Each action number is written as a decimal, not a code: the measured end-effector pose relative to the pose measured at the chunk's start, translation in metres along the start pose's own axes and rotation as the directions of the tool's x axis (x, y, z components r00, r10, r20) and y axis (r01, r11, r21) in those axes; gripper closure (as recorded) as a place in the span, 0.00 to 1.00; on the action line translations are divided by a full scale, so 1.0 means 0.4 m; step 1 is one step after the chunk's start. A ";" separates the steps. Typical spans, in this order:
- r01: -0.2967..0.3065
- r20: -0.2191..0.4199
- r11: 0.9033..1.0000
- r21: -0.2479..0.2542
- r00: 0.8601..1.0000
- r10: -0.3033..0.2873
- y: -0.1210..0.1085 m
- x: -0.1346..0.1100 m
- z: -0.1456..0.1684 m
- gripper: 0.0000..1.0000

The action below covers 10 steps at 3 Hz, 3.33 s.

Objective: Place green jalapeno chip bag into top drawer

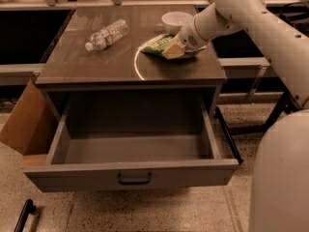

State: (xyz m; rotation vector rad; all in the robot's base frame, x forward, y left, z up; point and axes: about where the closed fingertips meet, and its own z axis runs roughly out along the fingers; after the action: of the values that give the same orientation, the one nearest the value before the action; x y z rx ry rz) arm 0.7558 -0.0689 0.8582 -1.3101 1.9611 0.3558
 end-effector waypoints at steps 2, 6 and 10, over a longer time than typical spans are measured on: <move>0.080 0.215 0.997 -0.010 0.974 -0.076 0.096 -0.076 -0.143 1.00; 0.171 0.468 0.982 -0.074 0.876 -0.117 0.264 -0.151 -0.255 1.00; 0.160 0.483 0.976 -0.151 0.873 -0.068 0.572 -0.075 -0.127 0.85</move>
Offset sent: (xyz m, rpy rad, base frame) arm -0.1132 -0.0003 0.1157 0.3718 -0.2560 0.2179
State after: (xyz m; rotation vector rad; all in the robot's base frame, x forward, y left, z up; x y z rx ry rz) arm 0.5386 0.0223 0.8764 -1.2975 1.4545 0.7440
